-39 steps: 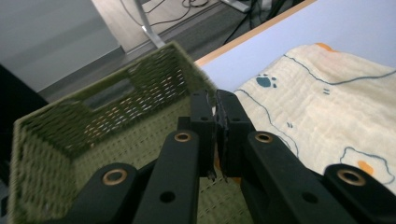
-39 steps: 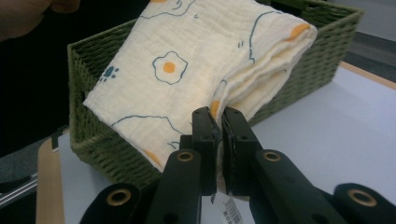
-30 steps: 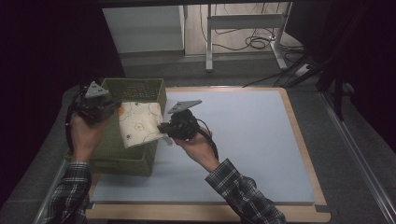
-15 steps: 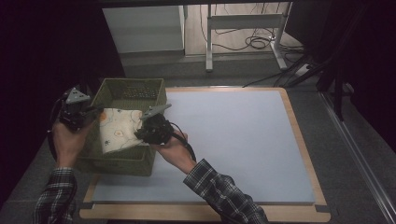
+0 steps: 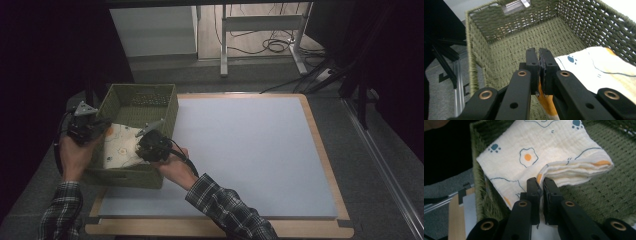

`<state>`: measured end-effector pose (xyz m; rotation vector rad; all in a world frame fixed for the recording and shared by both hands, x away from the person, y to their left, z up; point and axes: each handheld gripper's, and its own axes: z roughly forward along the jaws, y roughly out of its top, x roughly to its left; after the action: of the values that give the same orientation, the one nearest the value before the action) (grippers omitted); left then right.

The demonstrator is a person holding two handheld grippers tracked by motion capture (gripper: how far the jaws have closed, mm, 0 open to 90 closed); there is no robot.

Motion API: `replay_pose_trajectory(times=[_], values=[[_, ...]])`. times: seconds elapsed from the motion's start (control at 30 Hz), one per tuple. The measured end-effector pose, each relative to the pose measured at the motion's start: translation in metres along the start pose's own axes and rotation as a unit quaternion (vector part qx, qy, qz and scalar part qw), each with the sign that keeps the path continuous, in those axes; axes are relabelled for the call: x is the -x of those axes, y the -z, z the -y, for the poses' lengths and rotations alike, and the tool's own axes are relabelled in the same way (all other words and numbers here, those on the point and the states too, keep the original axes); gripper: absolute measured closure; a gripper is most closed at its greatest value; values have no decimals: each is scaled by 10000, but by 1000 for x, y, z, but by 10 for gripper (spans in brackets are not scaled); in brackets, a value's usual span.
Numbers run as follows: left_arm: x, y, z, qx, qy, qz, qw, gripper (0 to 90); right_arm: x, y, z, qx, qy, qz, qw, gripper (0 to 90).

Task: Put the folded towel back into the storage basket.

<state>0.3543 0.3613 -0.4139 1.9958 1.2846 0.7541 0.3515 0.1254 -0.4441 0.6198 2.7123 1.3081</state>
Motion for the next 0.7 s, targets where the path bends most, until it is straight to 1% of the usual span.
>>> replay_pose_trajectory(times=[0.17, 0.23, 0.33, 0.43, 0.47, 0.53, 0.7], values=[[4, -12, 2, -71, -28, 91, 9999, 867, 0, -3, 5, -170, -45, 158, 9997, 840], [6, -16, 2, -79, -33, 127, 9999, 867, 0, -3, 7, -196, -27, 210, 9996, 840], [9, -23, 2, -142, -68, 186, 9997, 867, -1, -3, 9, -244, -77, 254, 9993, 839], [13, -30, 3, -265, -168, 188, 9993, 867, -3, -3, 11, -263, -79, 292, 9992, 838], [14, -31, 3, -292, -192, 194, 9992, 866, -5, -4, 11, -283, -103, 313, 9991, 838], [15, -33, 3, -316, -195, 221, 9991, 866, -7, -4, 11, -296, -74, 376, 9988, 837], [17, -38, 4, -450, -236, 251, 9984, 865, -12, -8, 12, -356, -40, 437, 9984, 834]])
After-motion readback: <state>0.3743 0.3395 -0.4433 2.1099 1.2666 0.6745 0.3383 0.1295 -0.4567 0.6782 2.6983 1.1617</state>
